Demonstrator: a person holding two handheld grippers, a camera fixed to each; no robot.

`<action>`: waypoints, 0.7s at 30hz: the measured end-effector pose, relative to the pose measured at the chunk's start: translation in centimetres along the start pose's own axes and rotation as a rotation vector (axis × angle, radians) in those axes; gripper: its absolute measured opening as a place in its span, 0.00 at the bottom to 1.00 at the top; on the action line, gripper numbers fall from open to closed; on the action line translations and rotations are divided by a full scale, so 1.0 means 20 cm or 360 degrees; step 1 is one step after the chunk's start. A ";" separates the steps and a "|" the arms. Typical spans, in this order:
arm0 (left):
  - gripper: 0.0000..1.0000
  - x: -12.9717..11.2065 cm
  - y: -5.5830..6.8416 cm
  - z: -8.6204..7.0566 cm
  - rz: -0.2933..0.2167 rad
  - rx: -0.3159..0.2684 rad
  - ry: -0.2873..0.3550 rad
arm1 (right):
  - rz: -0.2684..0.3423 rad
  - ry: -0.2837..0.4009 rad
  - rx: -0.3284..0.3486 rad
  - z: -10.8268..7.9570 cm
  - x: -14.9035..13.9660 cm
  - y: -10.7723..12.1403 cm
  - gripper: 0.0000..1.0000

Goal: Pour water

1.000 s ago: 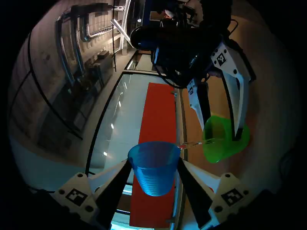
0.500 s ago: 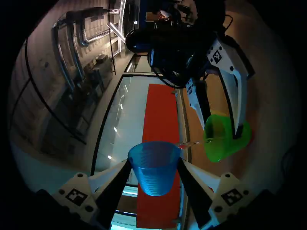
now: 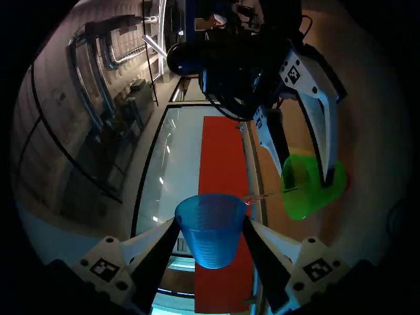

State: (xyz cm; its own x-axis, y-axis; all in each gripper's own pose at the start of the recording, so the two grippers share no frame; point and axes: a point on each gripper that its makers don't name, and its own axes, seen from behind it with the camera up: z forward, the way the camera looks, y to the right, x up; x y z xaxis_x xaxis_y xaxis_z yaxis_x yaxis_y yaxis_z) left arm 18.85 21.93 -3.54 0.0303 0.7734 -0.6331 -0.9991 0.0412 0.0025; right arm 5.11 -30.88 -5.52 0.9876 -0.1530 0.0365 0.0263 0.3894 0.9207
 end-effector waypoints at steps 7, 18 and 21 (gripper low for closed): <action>0.84 0.00 -0.01 0.01 0.0033 0.0008 0.0007 | 0.0004 0.0001 -0.0001 0.00 0.00 0.00 0.90; 0.84 0.01 -0.01 0.01 0.0067 0.0017 0.0015 | 0.0005 0.0002 0.0006 0.01 0.00 0.00 0.90; 0.84 0.01 -0.01 0.01 0.0076 0.0019 0.0016 | 0.0008 0.0005 0.0007 0.01 0.00 0.00 0.90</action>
State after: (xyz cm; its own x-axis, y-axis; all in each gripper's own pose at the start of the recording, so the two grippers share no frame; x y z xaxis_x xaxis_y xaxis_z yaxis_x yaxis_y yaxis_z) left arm 19.10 22.26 -3.59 -0.0179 0.7685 -0.6397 -0.9990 0.0117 0.0420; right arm 5.11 -31.00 -5.47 0.9881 -0.1484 0.0400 0.0207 0.3863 0.9222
